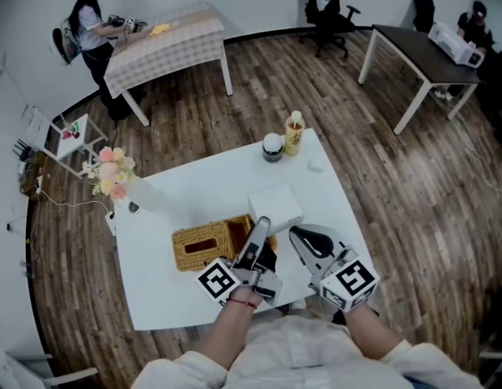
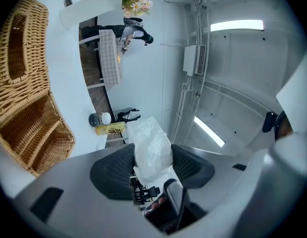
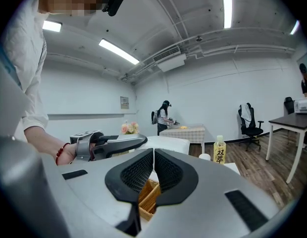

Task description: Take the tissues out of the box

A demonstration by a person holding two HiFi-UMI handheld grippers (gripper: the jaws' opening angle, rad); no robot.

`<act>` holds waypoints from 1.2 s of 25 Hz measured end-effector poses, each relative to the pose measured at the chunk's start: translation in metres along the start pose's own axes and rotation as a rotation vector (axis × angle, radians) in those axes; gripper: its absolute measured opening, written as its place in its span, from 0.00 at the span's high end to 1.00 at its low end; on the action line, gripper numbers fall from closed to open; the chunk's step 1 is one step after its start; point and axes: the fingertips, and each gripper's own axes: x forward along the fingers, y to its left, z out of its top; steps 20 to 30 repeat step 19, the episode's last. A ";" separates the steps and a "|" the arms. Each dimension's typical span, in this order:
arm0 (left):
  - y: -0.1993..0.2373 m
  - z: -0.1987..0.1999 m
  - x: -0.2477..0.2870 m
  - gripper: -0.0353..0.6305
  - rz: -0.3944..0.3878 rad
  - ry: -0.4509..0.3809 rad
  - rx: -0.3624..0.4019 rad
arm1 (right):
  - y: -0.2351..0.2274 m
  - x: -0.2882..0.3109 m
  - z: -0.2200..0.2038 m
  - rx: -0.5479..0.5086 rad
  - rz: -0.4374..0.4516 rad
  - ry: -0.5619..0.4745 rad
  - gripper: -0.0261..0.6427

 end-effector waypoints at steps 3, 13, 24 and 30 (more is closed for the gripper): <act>0.000 -0.001 0.001 0.61 0.004 0.003 0.002 | -0.002 -0.001 0.000 0.007 -0.001 0.002 0.91; 0.004 -0.001 0.002 0.61 0.003 -0.003 -0.015 | -0.004 0.000 -0.003 0.011 -0.001 0.001 0.91; 0.004 -0.001 0.005 0.61 0.001 -0.004 -0.012 | -0.007 -0.001 -0.003 0.013 -0.007 0.002 0.91; 0.004 -0.001 0.005 0.61 0.001 -0.004 -0.012 | -0.007 -0.001 -0.003 0.013 -0.007 0.002 0.91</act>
